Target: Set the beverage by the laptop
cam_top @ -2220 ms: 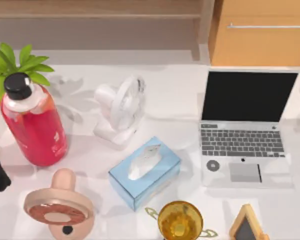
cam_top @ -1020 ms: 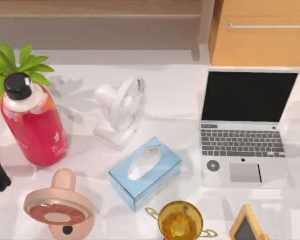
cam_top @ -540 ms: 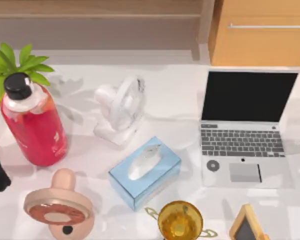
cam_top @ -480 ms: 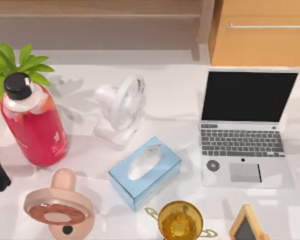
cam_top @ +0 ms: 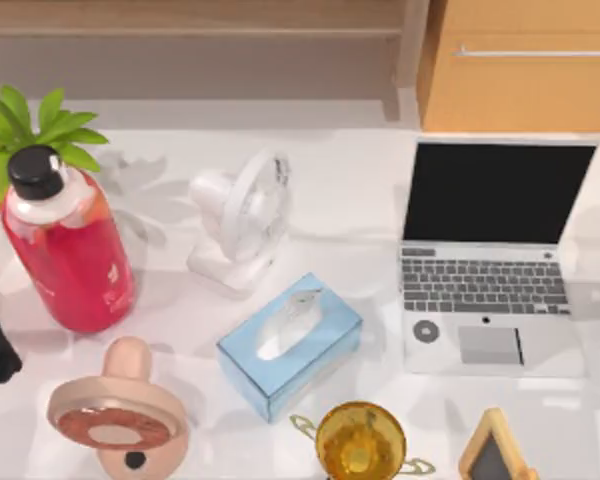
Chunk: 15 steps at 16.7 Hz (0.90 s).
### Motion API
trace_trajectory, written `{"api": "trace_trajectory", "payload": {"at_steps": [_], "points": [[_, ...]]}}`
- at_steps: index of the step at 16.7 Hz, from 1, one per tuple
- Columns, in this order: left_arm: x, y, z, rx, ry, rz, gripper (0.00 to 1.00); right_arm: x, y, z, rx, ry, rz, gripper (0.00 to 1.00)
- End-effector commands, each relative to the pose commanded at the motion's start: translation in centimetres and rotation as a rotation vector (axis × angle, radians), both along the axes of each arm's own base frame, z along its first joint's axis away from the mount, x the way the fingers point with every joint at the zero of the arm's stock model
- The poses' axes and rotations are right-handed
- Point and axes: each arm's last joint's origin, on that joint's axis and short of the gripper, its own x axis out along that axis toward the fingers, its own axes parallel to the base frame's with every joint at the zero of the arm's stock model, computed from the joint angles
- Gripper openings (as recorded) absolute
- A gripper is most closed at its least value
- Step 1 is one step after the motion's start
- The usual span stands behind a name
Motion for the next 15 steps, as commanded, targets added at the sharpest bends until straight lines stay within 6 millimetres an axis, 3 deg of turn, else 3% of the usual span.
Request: {"api": "trace_trajectory", "payload": {"at_steps": [6,15], "points": [[0.00,0.00,0.00,0.000,0.000,0.000,1.00,-0.37,-0.01,-0.66,0.001,0.037,0.000,0.00],[0.00,0.00,0.00,0.000,0.000,0.000,1.00,-0.37,-0.01,-0.66,0.001,0.037,0.000,0.68]]}}
